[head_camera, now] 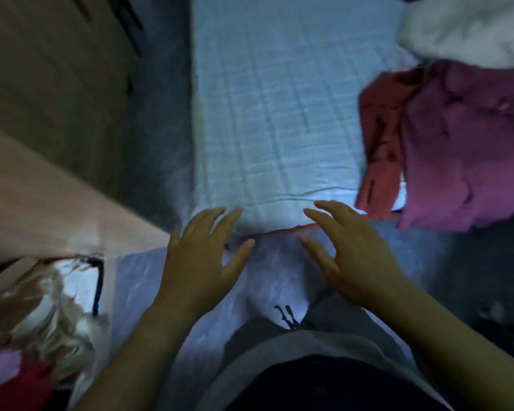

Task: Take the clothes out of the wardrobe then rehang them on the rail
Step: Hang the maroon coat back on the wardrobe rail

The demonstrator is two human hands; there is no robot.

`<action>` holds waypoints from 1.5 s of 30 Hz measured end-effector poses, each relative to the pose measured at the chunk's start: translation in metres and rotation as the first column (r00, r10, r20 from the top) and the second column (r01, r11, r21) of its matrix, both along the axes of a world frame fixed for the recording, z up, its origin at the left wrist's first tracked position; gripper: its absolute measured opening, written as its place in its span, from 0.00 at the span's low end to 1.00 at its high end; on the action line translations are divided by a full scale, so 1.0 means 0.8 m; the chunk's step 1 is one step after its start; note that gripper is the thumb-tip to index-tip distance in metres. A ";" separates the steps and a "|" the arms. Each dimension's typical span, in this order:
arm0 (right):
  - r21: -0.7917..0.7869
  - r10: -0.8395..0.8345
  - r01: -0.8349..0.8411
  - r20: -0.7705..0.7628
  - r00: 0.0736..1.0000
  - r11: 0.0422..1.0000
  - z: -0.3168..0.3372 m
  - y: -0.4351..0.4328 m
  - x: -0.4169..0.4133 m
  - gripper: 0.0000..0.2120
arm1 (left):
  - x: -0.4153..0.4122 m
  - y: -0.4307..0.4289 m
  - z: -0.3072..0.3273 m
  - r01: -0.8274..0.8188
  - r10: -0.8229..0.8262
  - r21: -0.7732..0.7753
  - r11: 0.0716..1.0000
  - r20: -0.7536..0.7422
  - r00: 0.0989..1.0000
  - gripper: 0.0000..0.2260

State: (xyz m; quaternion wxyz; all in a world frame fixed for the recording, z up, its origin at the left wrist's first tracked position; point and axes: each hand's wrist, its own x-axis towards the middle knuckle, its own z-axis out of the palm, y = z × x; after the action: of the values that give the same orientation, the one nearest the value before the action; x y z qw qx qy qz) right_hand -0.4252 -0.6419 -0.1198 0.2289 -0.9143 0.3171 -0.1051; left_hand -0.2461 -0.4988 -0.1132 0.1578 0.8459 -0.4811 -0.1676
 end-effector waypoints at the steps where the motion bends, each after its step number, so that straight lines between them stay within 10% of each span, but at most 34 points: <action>1: 0.000 -0.067 0.067 0.000 0.998 0.998 -0.003 -0.029 -0.027 0.28 | -0.016 -0.046 -0.003 0.066 -0.066 -0.011 0.998 0.011 0.998 0.28; 13: -0.021 -0.463 0.463 -0.047 0.885 0.886 -0.010 -0.340 -0.267 0.31 | -0.244 -0.479 -0.020 0.447 -0.449 -0.059 0.893 -0.036 0.893 0.29; 30: 0.025 -0.429 0.436 -0.135 0.893 0.900 -0.061 -0.728 -0.306 0.29 | -0.258 -0.874 -0.093 0.517 -0.517 0.122 0.847 -0.036 0.856 0.33; 45: 0.066 0.119 -0.110 -0.144 0.982 0.992 -0.224 -1.113 -0.271 0.26 | -0.279 -1.025 -0.237 -0.151 0.140 0.158 0.976 0.075 0.987 0.25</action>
State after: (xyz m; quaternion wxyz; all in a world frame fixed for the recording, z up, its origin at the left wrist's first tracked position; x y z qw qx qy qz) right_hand -0.6424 -1.5326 -0.2990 0.2371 -0.9293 0.2829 -0.0147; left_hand -0.4696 -1.3186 -0.3029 0.0845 0.8938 -0.4074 -0.1672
